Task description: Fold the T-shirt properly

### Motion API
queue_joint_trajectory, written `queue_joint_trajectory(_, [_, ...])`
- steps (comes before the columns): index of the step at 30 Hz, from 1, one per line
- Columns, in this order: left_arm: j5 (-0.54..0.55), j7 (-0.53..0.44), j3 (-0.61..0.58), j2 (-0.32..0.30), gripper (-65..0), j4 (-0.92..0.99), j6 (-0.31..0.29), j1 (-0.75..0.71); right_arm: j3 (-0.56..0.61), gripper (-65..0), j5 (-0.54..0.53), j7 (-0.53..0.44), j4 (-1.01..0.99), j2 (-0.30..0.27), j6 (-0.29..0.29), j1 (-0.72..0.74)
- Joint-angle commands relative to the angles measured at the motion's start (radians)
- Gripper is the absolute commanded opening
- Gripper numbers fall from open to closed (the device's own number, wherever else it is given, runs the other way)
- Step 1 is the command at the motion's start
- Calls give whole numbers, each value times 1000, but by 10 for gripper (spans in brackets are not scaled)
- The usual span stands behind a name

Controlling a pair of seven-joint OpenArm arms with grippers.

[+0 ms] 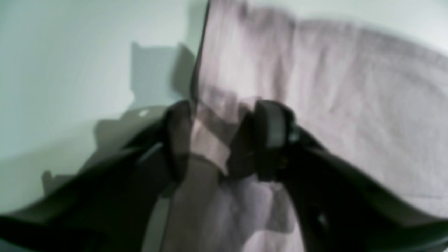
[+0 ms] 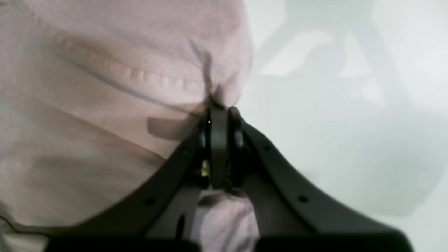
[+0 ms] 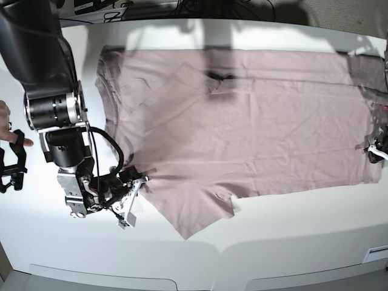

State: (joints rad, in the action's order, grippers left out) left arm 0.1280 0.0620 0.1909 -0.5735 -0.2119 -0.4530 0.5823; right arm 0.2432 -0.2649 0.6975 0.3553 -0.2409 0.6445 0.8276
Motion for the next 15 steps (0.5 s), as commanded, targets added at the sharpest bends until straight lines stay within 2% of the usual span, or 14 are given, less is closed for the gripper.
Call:
queue_joint_trajectory(1, [3, 6, 3, -23, -441, -12, -5, 24, -2, -650, -5, -1, 16, -3, 7, 35])
queue_joint_trajectory(3, [4, 5, 3, -23, -468, -12, -14, 24, -2, -650, -5, -1, 16, -3, 7, 34])
queue_joint_trajectory(7, [10, 13, 3, -23, -468, -20, -61, 34, -2, -650, -5, -1, 16, -3, 7, 34])
queue_joint_trajectory(15, [41, 23, 3, -23, -526, -90, -64, 36, -2, -650, -5, -1, 16, -3, 7, 34])
